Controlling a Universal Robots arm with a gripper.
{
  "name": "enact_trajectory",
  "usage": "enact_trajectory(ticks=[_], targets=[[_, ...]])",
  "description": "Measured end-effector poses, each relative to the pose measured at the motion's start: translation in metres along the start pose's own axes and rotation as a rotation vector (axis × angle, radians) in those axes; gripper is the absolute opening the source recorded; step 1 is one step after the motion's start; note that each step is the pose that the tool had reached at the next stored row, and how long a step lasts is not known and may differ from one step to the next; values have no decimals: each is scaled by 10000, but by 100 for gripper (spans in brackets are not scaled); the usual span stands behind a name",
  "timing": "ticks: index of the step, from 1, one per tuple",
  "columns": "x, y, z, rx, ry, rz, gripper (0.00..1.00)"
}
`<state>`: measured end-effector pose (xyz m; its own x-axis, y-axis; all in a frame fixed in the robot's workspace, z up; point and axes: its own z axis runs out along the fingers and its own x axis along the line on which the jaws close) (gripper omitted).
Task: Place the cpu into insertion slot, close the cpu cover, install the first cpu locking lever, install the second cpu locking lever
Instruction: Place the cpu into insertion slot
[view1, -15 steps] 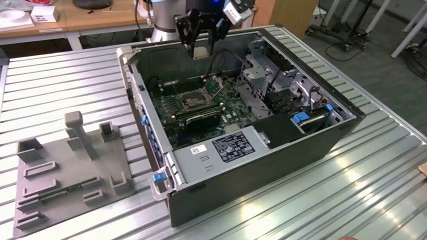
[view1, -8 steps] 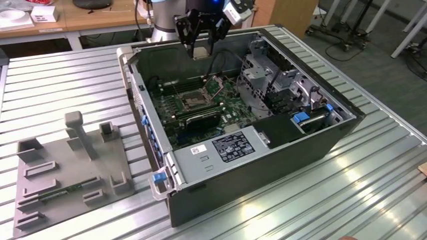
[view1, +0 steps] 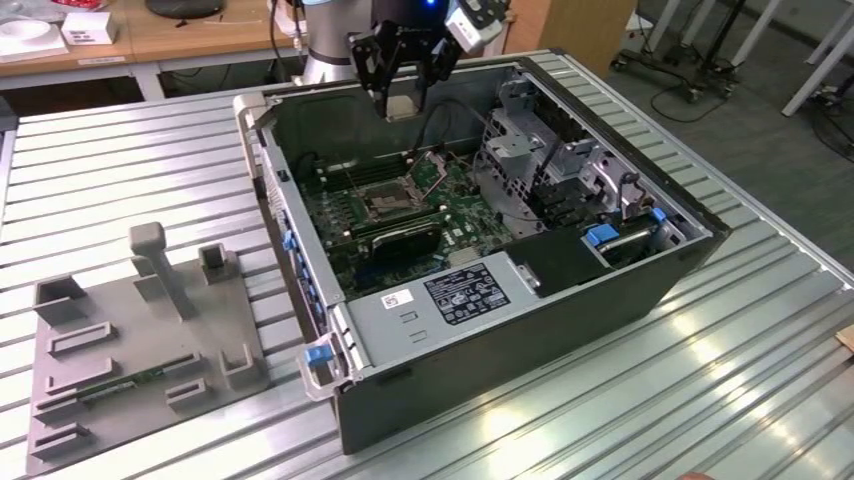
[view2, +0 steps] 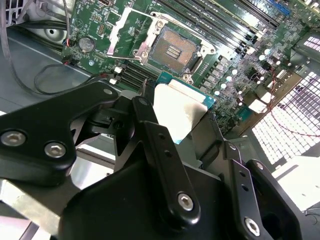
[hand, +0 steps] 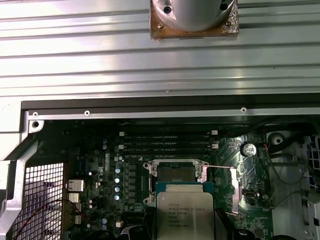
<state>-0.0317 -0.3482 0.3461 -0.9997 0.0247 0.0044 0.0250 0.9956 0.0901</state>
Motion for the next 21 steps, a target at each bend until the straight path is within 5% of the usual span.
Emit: enact_trajectory(ticks=[21], targets=[[0,-5,58,0,-2,0,54]])
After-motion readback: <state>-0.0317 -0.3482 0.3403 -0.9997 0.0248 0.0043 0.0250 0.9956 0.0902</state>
